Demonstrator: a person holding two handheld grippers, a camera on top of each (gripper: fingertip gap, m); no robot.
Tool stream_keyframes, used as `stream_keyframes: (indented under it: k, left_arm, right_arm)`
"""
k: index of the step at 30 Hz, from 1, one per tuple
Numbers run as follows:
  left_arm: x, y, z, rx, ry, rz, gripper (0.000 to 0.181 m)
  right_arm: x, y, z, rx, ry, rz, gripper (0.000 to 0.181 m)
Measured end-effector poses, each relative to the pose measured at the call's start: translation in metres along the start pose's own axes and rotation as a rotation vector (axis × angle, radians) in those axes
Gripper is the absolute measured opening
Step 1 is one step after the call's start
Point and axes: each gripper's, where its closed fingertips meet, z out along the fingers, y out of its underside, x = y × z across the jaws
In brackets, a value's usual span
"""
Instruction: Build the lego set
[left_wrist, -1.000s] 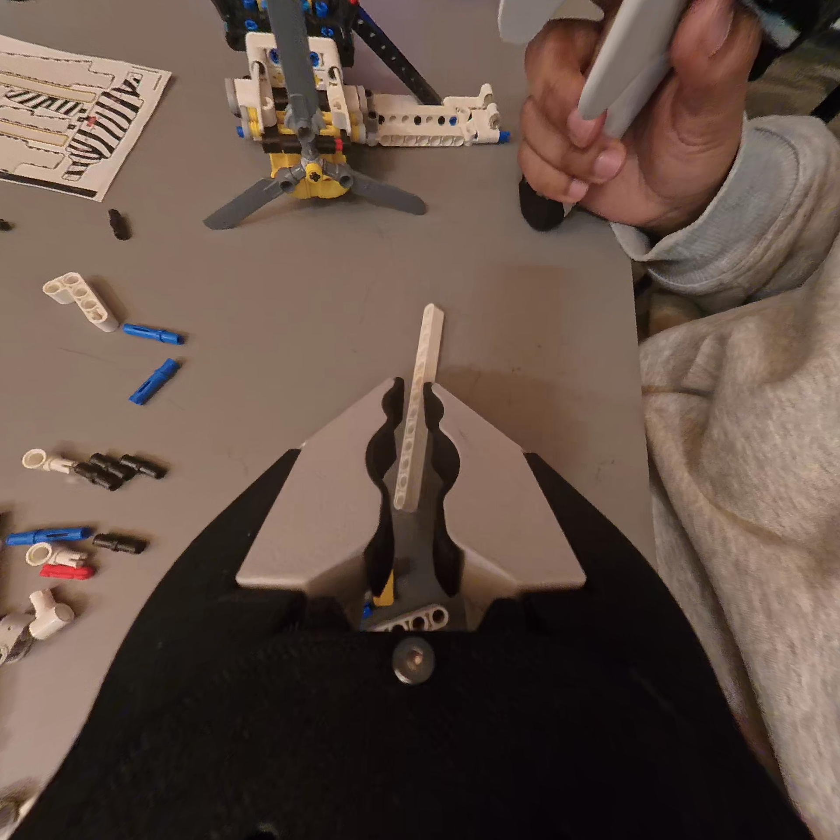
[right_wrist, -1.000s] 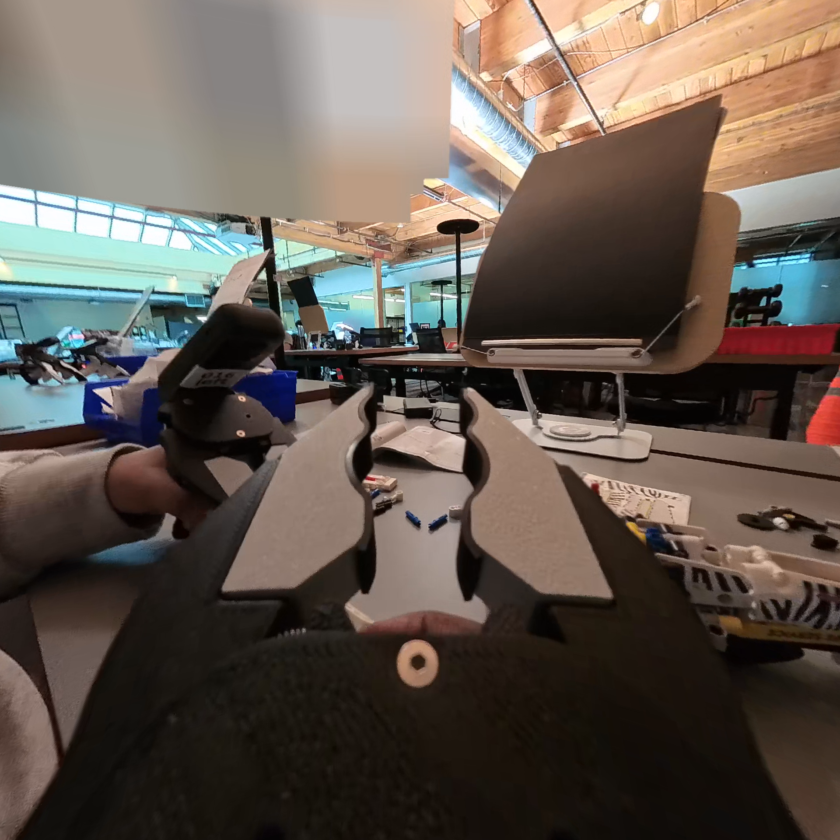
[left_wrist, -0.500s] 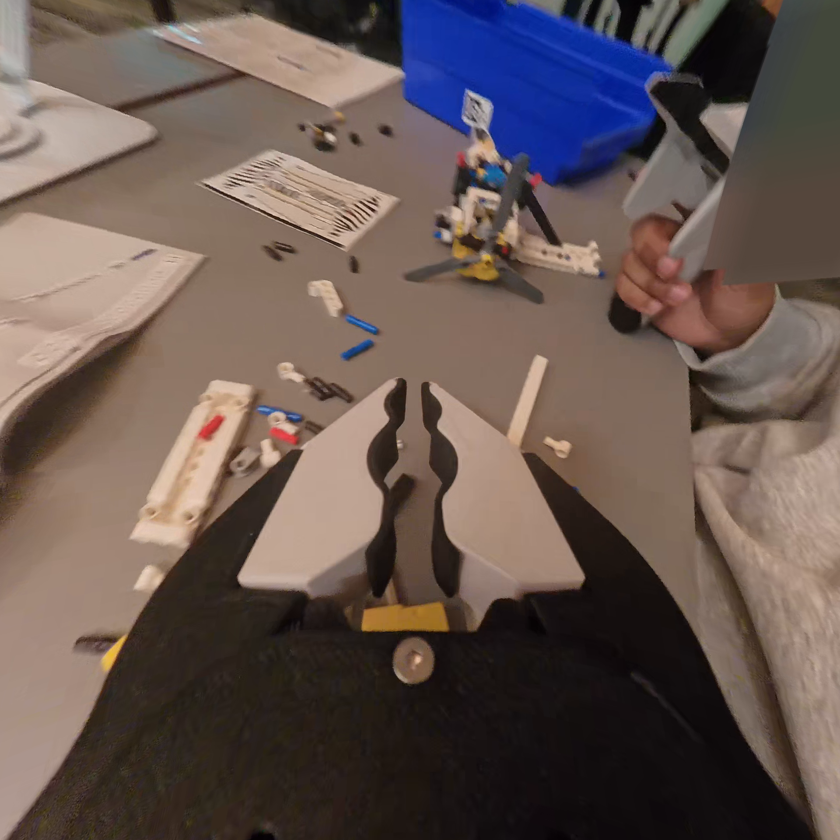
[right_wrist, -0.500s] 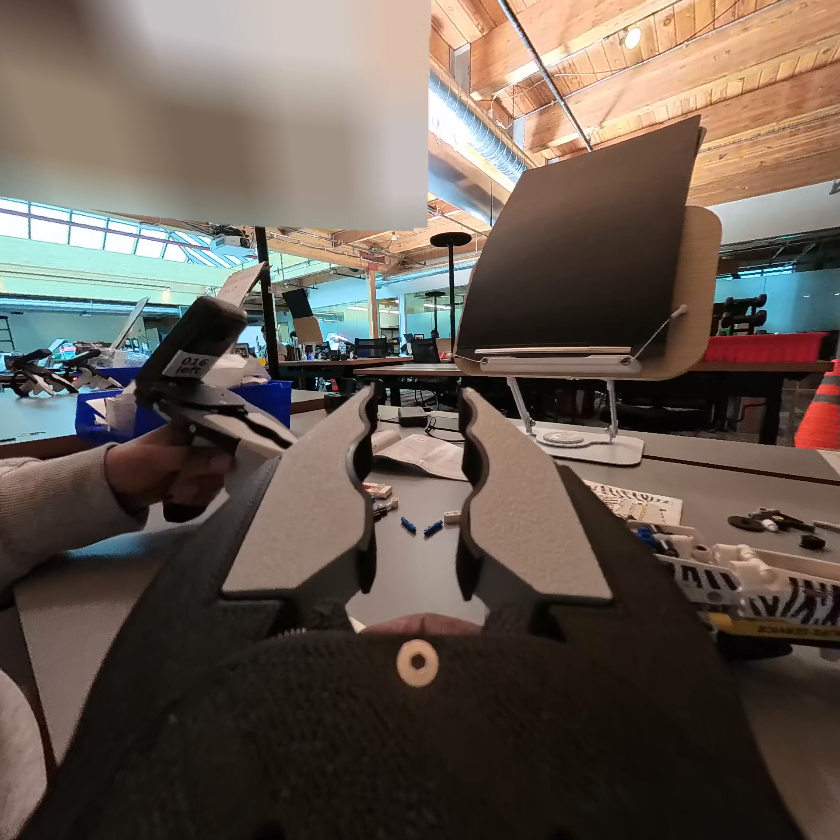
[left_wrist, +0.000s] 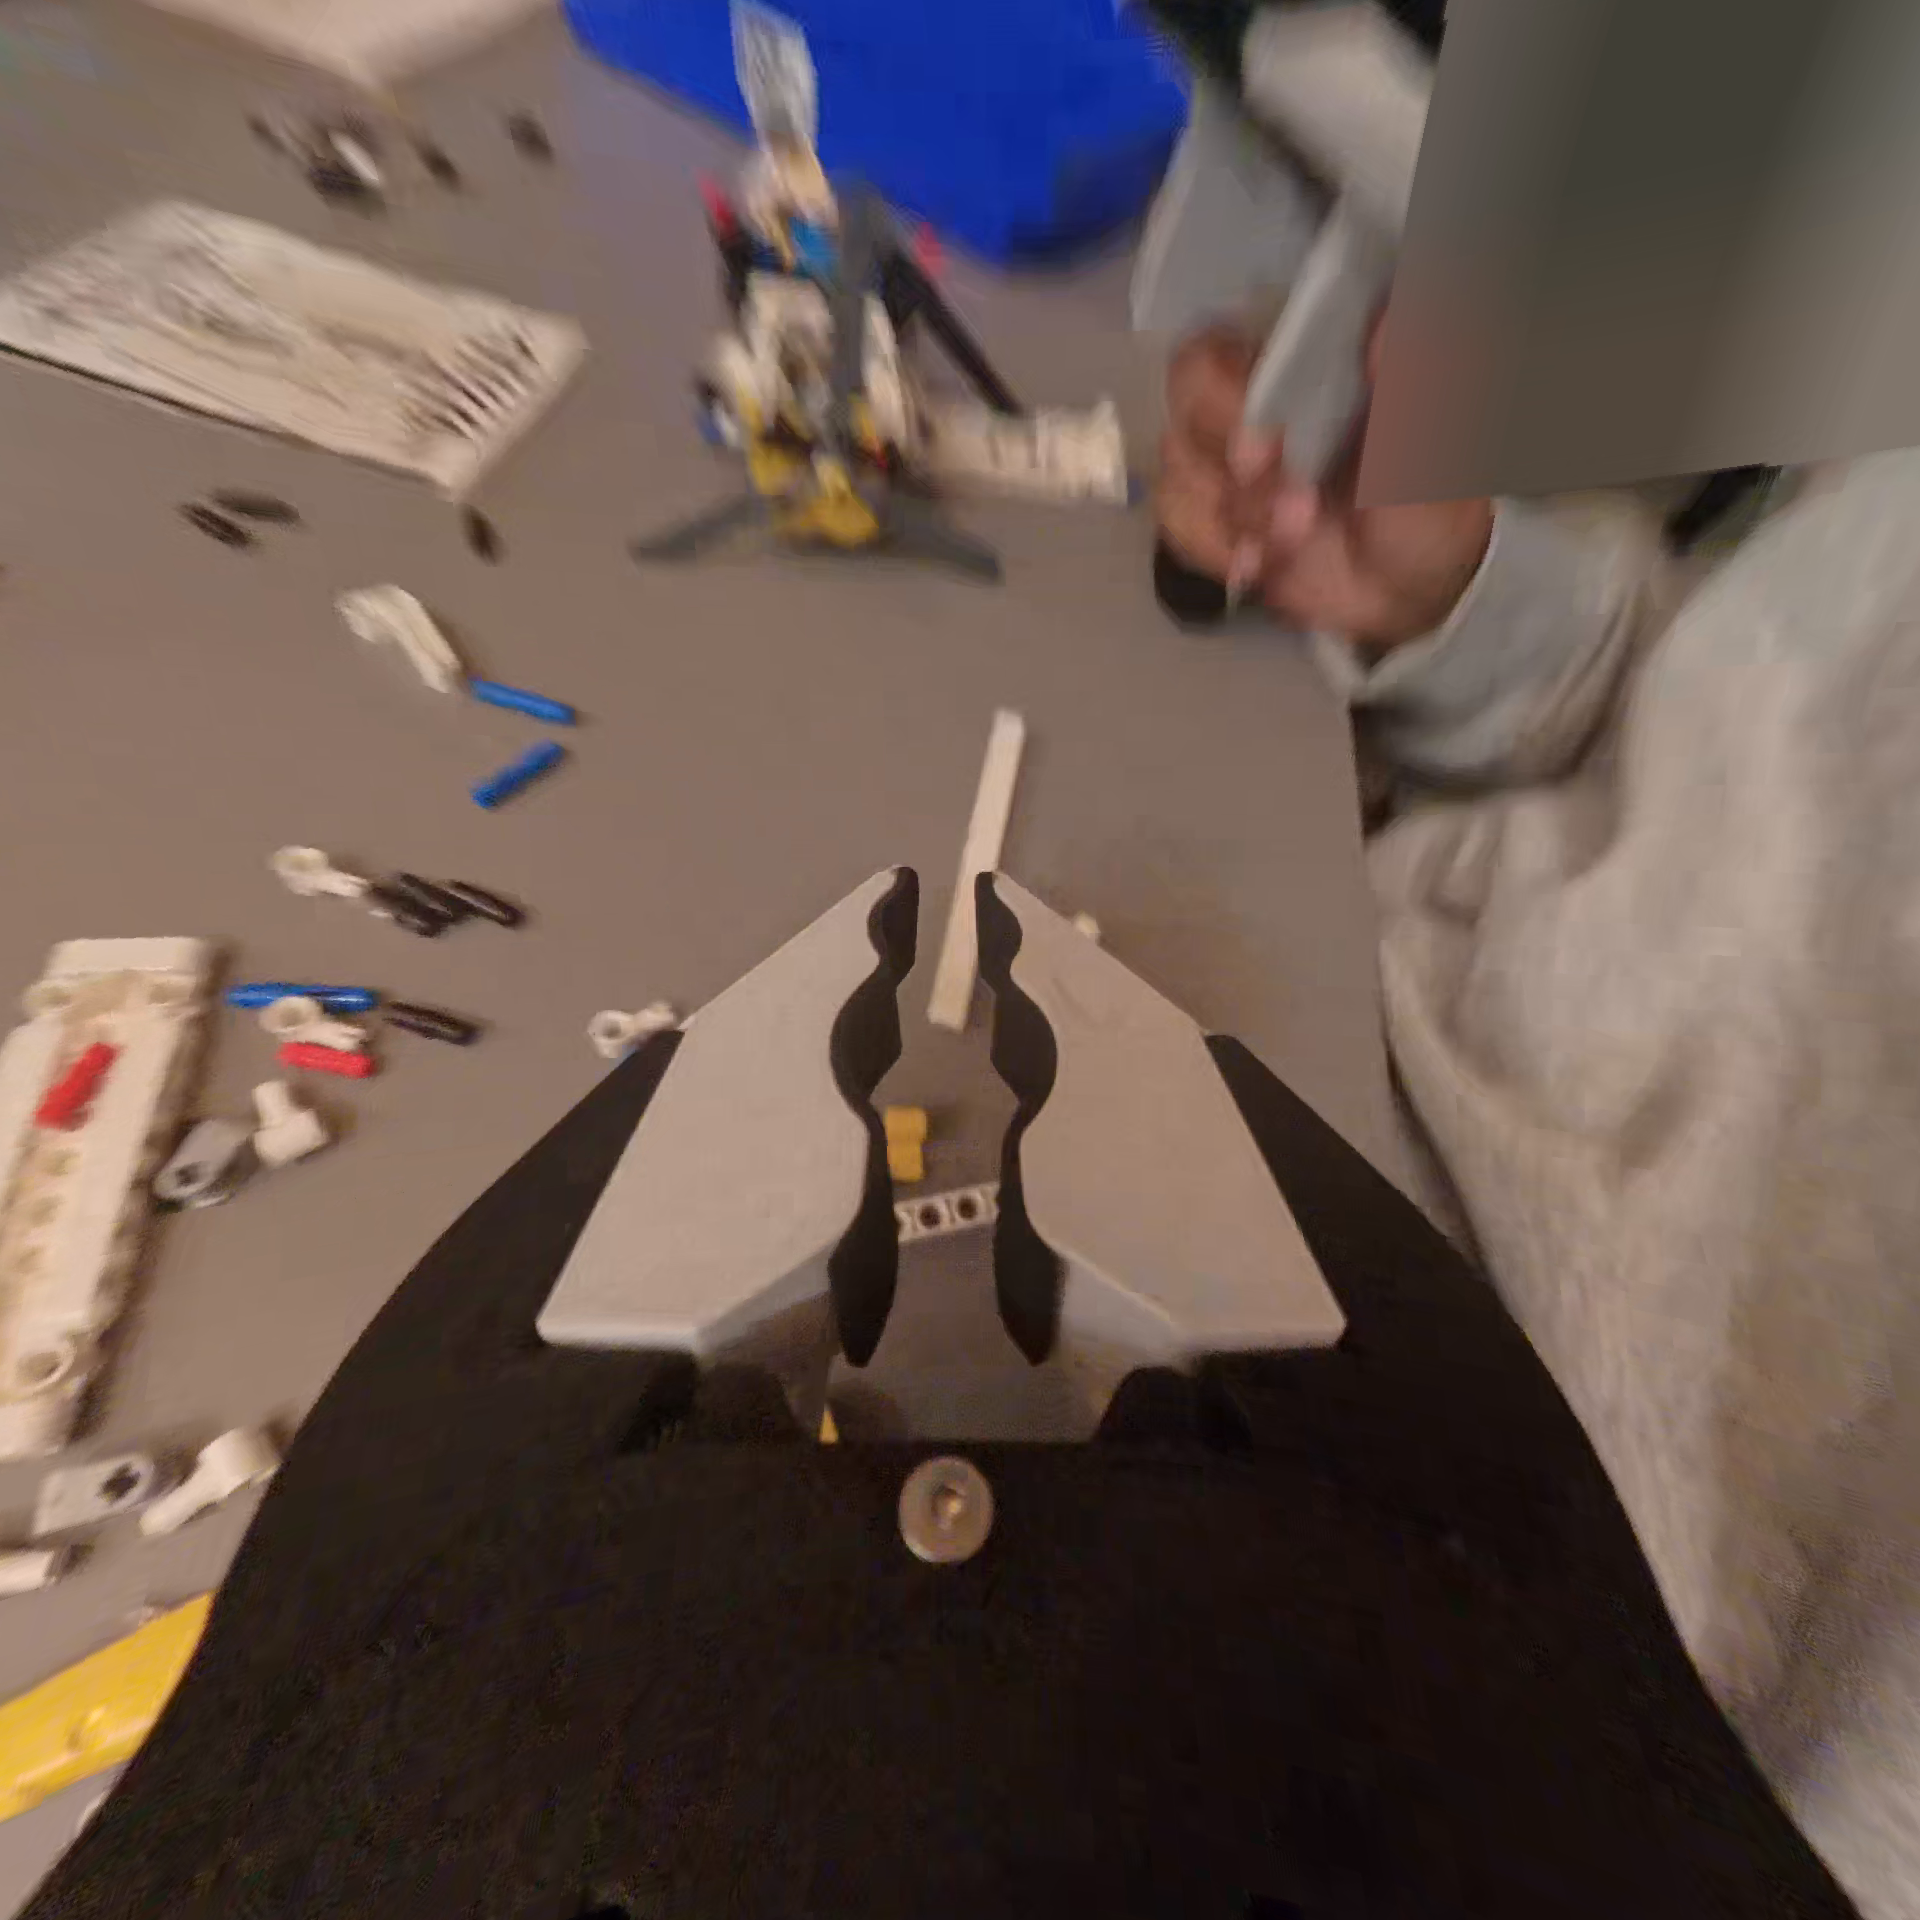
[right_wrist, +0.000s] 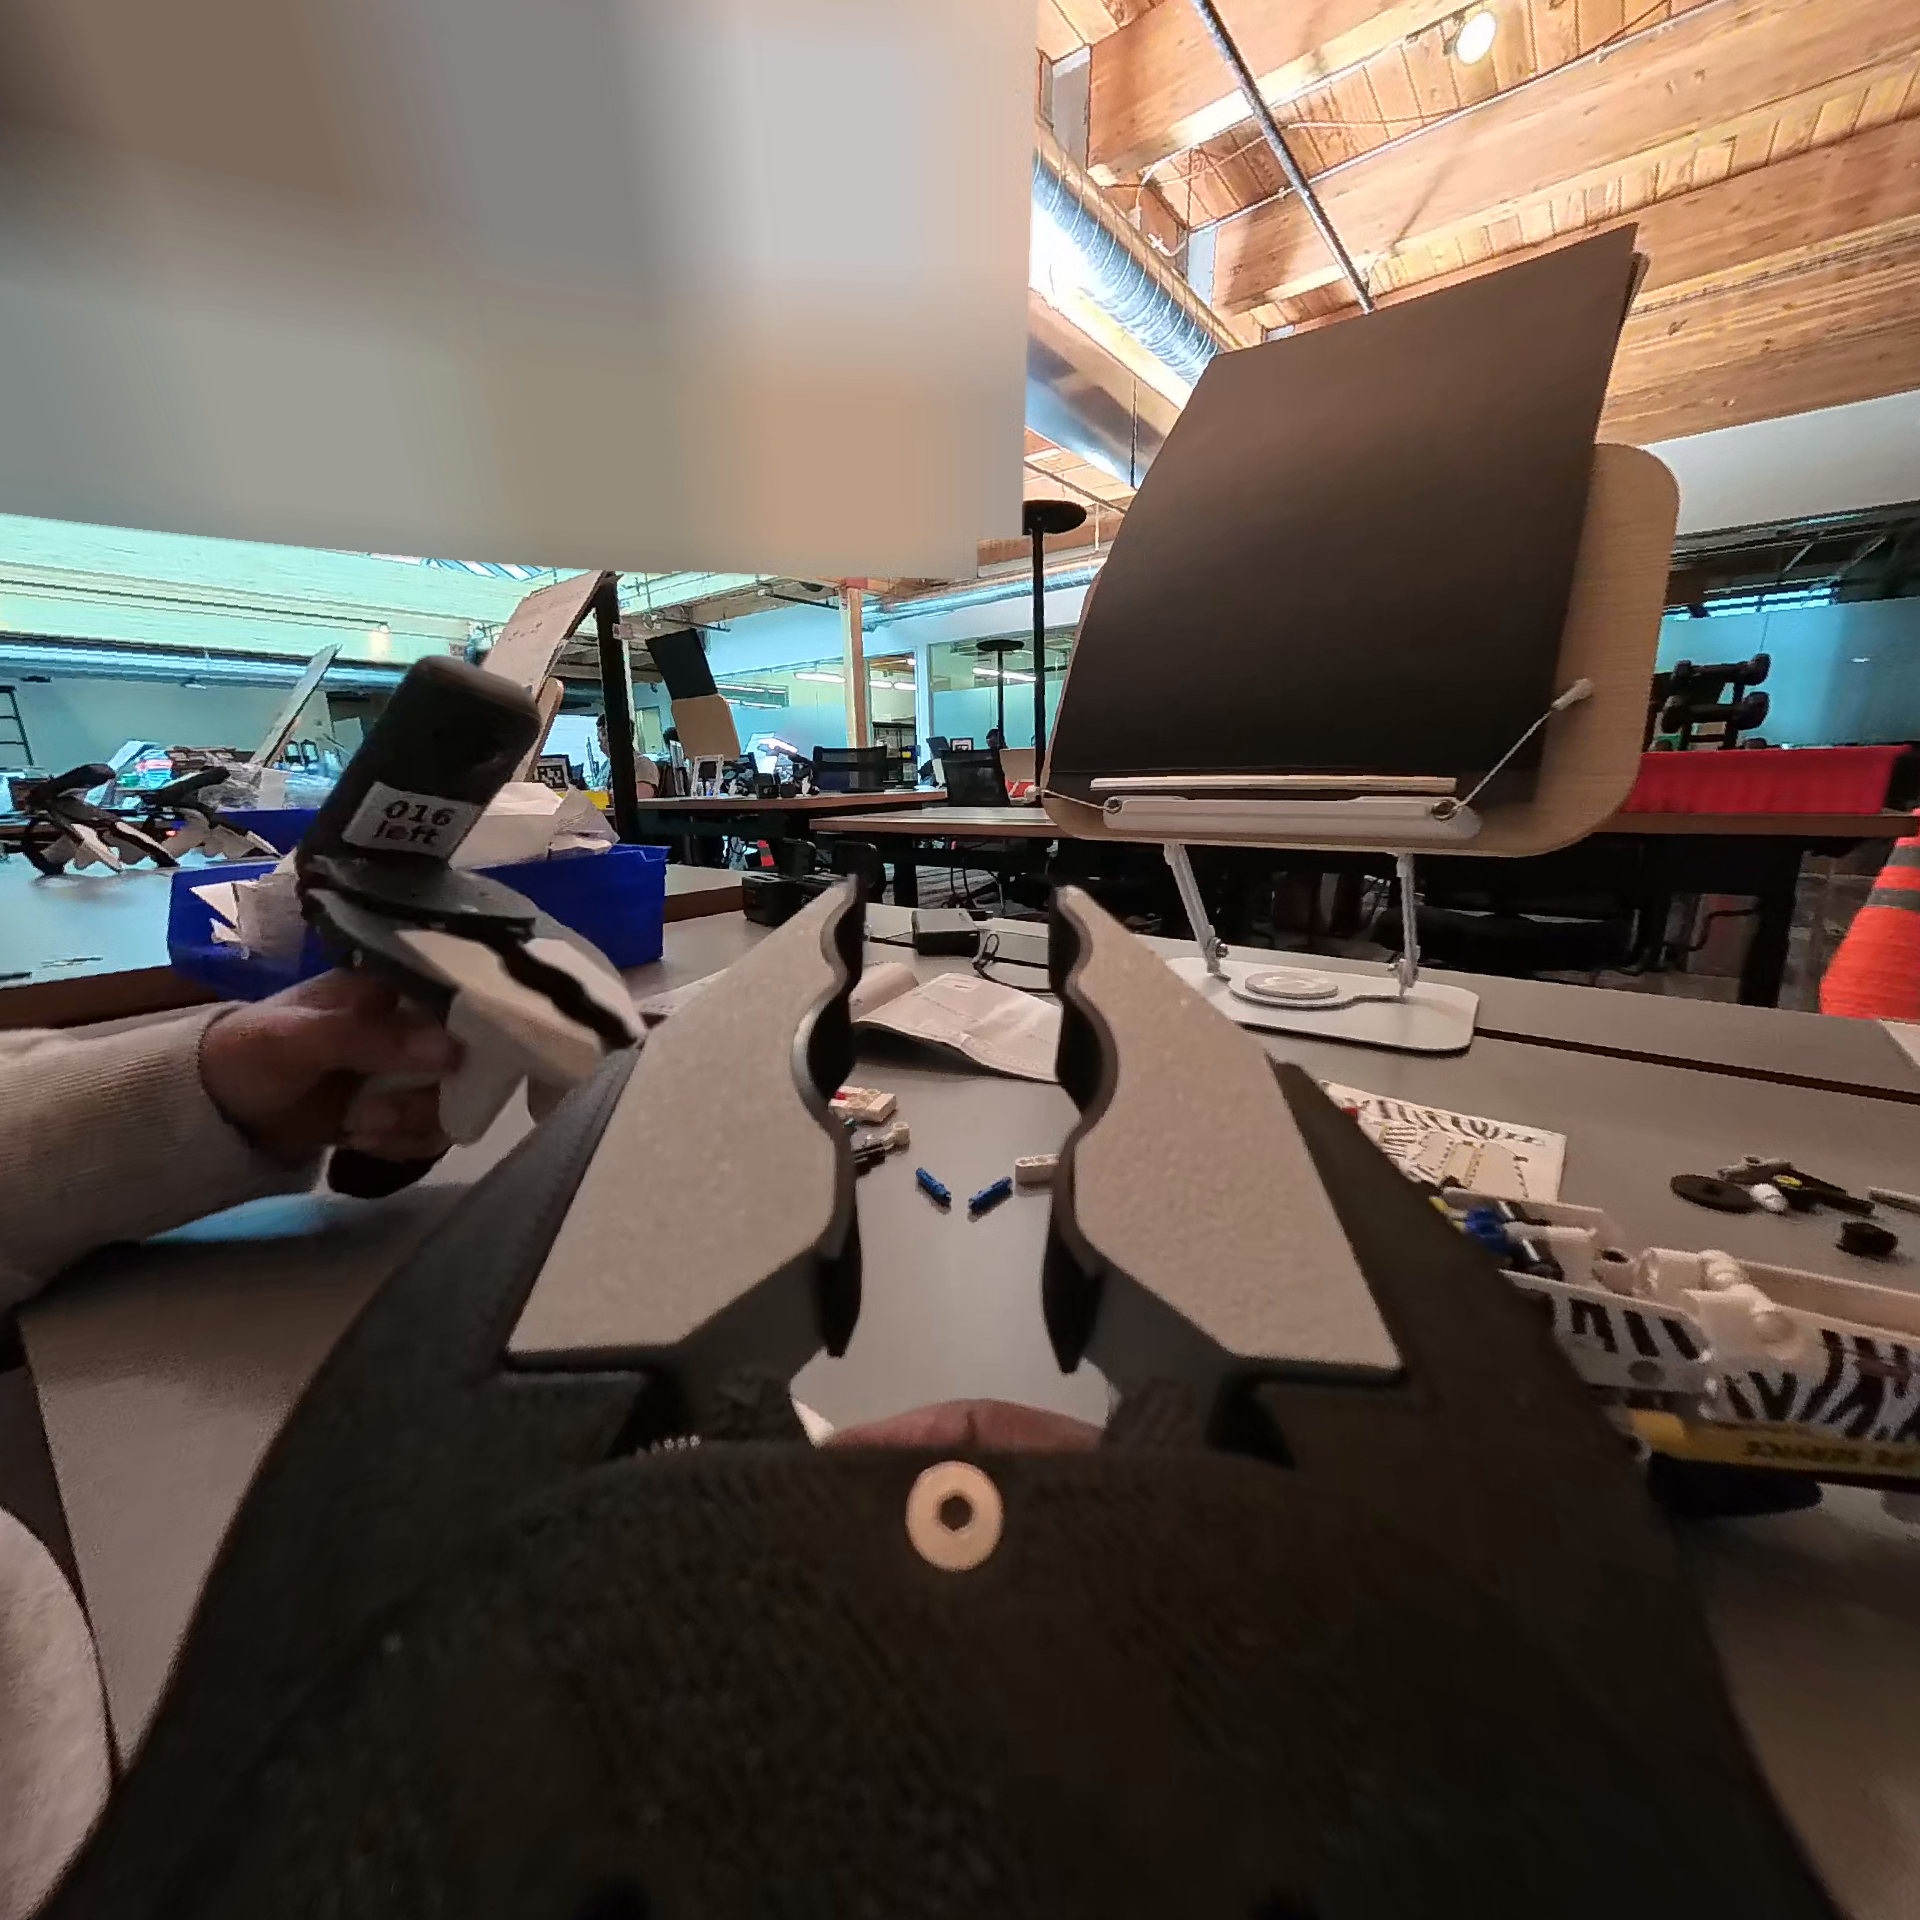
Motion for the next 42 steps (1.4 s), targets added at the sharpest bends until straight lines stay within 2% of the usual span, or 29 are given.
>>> stream_keyframes:
  k: [2,3,6,10,22,29,37,42]
  left_arm:
    - [0.008,0.02,0.016,-0.165,-0.01,0.05,0.009]
    - [0.008,0.025,0.021,-0.202,-0.028,0.048,0.01]
    - [0.01,0.028,0.024,-0.238,-0.017,0.02,0.013]
    - [0.004,0.035,0.024,-0.278,-0.055,0.036,0.006]
    - [0.009,0.034,0.029,-0.254,-0.018,-0.02,0.008]
    - [0.003,0.035,0.03,-0.28,-0.085,0.012,0.019]
    - [0.003,0.036,0.028,-0.284,-0.076,-0.007,0.006]
    - [0.016,0.013,0.026,-0.142,0.049,-0.118,0.006]
  right_arm:
    - [-0.003,0.002,0.001,-0.011,-0.011,-0.017,0.034]
    - [-0.005,0.002,0.001,-0.015,-0.015,-0.029,0.034]
    - [-0.01,0.004,0.002,-0.021,-0.025,-0.06,0.034]
    - [-0.01,0.003,0.001,-0.014,-0.024,-0.059,0.033]
    - [-0.01,0.002,0.0,-0.009,-0.021,-0.059,0.033]
    - [-0.011,0.001,-0.002,-0.003,-0.02,-0.064,0.033]
    - [-0.012,0.001,-0.003,0.004,-0.02,-0.069,0.033]
    - [-0.013,0.001,-0.003,0.002,-0.024,-0.071,0.033]
